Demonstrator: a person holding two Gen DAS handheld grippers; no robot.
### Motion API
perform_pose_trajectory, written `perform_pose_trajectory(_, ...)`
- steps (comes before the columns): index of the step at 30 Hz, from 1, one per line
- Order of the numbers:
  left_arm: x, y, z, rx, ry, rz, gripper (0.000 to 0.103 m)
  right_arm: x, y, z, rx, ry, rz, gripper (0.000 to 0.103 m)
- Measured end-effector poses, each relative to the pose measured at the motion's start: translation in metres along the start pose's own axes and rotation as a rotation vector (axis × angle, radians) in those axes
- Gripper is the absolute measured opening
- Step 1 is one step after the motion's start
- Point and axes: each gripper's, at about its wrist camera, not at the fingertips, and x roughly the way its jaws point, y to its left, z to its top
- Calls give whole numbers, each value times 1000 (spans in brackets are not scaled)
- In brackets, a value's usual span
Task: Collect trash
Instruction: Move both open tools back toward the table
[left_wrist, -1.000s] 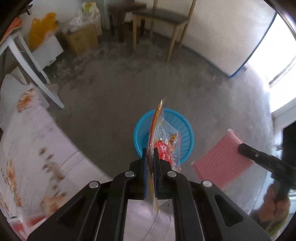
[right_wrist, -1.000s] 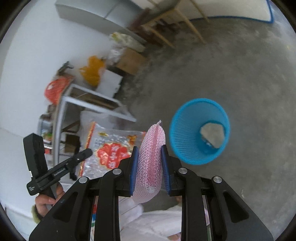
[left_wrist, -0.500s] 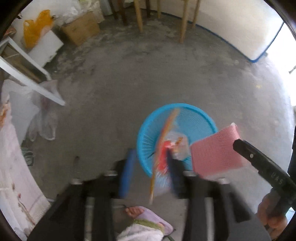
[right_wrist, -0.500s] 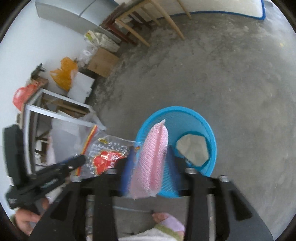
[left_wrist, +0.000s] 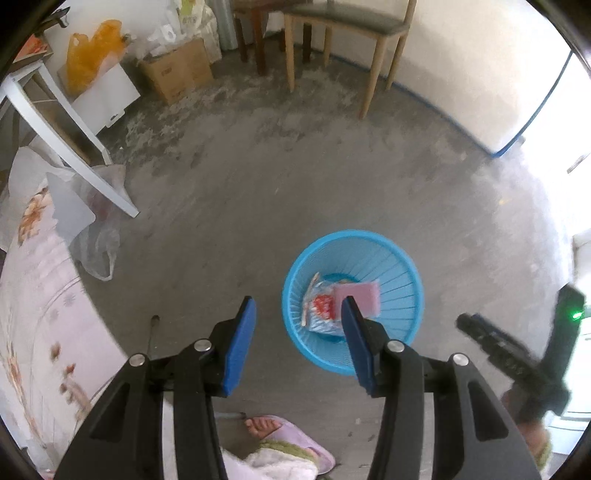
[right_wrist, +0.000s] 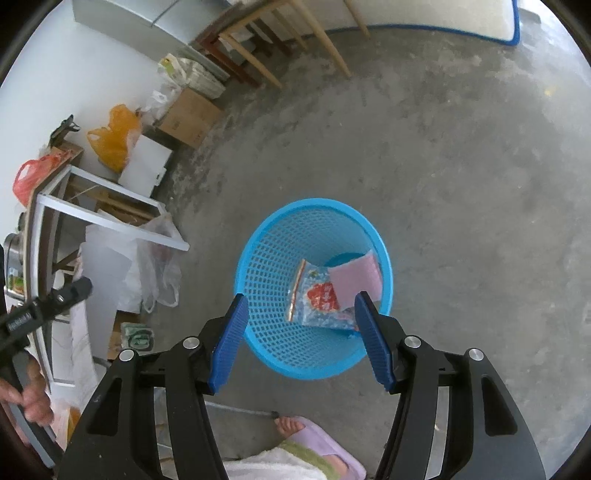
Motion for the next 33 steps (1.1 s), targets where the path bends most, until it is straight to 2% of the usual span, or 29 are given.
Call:
perform_pose_trajectory(6, -94, 11, -36, -33, -156, -119, 50, -38, 15, -25, -69, -17, 57, 59)
perform_pose_trajectory(9, -141, 21, -71, -55, -232, -176, 54, -58, 31, -38, -122, -25, 89, 62)
perform_pose_trajectory(14, -208, 52, -140, -100, -359, -181, 61, -96, 78, -56, -246, -53, 168, 68)
perform_pose_trajectory(18, -257, 92, -201, -179, -490, -153, 64, -115, 122, -68, -340, -59, 249, 71)
perform_pose_trajectory(20, -278, 111, -233, -209, -550, -112, 65, -121, 153, -77, -402, -47, 299, 72)
perform_pose_trajectory(22, -297, 133, -272, -246, -616, -40, 66, -126, 182, -88, -468, -39, 348, 75)
perform_pose_trajectory(26, -313, 166, -336, -313, -662, 71, 67, -132, 240, -117, -635, -17, 449, 85)
perform_pose_trajectory(28, -314, 178, -356, -354, -668, 94, 67, -131, 267, -134, -731, 0, 485, 89)
perform_pose_trajectory(29, -313, 185, -370, -384, -675, 110, 67, -130, 279, -141, -776, 9, 495, 92)
perform_pose_trajectory(33, -306, 195, -412, -461, -695, 147, 67, -116, 330, -179, -983, 47, 502, 94)
